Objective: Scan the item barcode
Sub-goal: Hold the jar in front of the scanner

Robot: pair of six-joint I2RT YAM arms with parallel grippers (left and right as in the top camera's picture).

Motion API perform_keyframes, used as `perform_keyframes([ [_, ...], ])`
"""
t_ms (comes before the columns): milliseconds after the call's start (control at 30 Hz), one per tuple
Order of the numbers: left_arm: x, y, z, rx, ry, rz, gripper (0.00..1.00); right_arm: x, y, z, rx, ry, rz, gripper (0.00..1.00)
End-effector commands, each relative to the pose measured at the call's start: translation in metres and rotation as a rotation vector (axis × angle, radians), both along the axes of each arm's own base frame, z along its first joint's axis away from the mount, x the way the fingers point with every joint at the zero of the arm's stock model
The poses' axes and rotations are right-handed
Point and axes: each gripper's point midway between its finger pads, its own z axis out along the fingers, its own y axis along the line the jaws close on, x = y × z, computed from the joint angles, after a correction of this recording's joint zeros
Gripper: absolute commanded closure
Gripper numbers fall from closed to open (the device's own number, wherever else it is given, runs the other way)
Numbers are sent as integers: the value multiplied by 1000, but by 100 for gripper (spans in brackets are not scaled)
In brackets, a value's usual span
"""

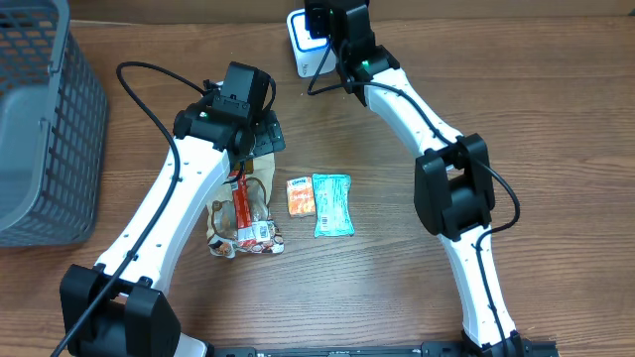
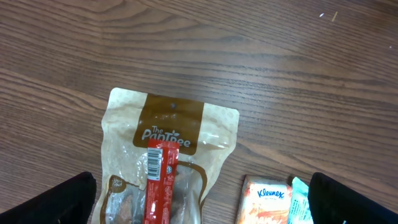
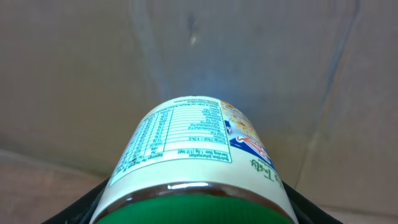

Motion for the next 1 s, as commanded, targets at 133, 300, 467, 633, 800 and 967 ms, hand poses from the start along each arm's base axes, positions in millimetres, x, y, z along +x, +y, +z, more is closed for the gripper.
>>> perform_keyframes([
  [133,3,3,8,10,-25,11,0,9,15,1,52,-87,55,80],
  [300,3,3,8,10,-25,11,0,14,18,-19,62,-94,62,80],
  [467,3,3,8,10,-25,11,0,15,19,-25,66,-101,62,78],
  [633,3,3,8,10,-25,11,0,15,20,-22,172,-84,42,76],
  [800,3,3,8,10,-25,11,0,15,19,-27,235,-49,26,76],
  [967,3,3,8,10,-25,11,0,12,21,-40,215,1,24,77],
])
